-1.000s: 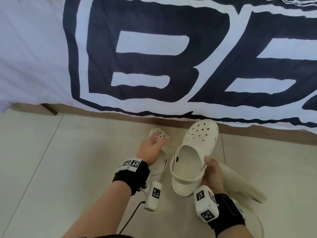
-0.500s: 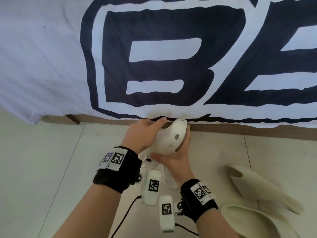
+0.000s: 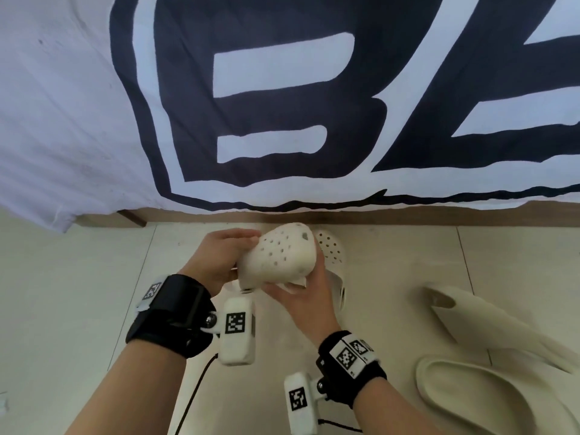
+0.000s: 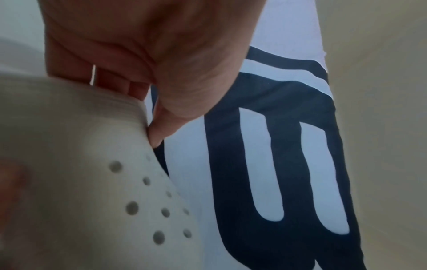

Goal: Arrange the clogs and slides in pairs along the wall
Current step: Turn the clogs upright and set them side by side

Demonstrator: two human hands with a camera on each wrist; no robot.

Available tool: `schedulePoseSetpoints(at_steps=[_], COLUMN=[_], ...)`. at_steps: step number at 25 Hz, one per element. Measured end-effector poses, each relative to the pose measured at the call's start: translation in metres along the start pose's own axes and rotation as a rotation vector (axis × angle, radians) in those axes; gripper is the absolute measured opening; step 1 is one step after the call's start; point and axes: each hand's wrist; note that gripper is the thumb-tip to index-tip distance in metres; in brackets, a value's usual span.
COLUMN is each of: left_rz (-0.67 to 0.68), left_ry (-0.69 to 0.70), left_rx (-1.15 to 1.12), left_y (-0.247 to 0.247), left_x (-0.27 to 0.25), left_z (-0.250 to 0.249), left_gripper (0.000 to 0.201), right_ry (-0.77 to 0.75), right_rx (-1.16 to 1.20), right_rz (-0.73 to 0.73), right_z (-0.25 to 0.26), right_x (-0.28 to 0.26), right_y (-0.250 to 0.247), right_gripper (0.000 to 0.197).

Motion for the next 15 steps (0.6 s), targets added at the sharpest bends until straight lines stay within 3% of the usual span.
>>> schedulePoseSetpoints(at_steps=[3,5,8,11,13,15], left_rz=[-0.121,-0.199,-0.209,-0.293,-0.375,-0.389], left_ry=[-0.128,-0.186,-0.282,-0.419,-0.377,-0.338], left_rx=[-0.297,-0.367,-0.461,-0.425,-0.012,0.06], left_y=[0.011,0.02,0.031,0.045,0.064,0.077], left_x=[0.016,0.026,0.043,0.057,0.057,0.053], left_z=[0.018,0.034,0.059,0.064,0.071,0.062], left_gripper=[0.025,0.031,0.044,0.041,0.038,0.036], right_ry=[0.118,0.121,0.076,0.108,0.199,0.239], right_rx=[-0.109,-0.22,-0.341,-0.54,-0.59,-0.627], right_rz=[-0.095,-0.115,-0.201,-0.273,-0.253,-0.178], right_z=[0.0,0.003,0.003,-0.003,-0.007,-0.01], right_x=[0.012,0.018,0.023,0.025,0.026,0.027], right_y=[-0.021,-0.036,-0.06,-0.079,-0.085,-0.087], right_gripper=[0.098,0.081,0.054,0.054,0.069,0.078])
Point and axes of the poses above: each hand's wrist, its own x-axis towards the middle knuckle, its own y-axis out of the palm, z = x × y, and after that the axes turned 14 degrees about x, right-handed
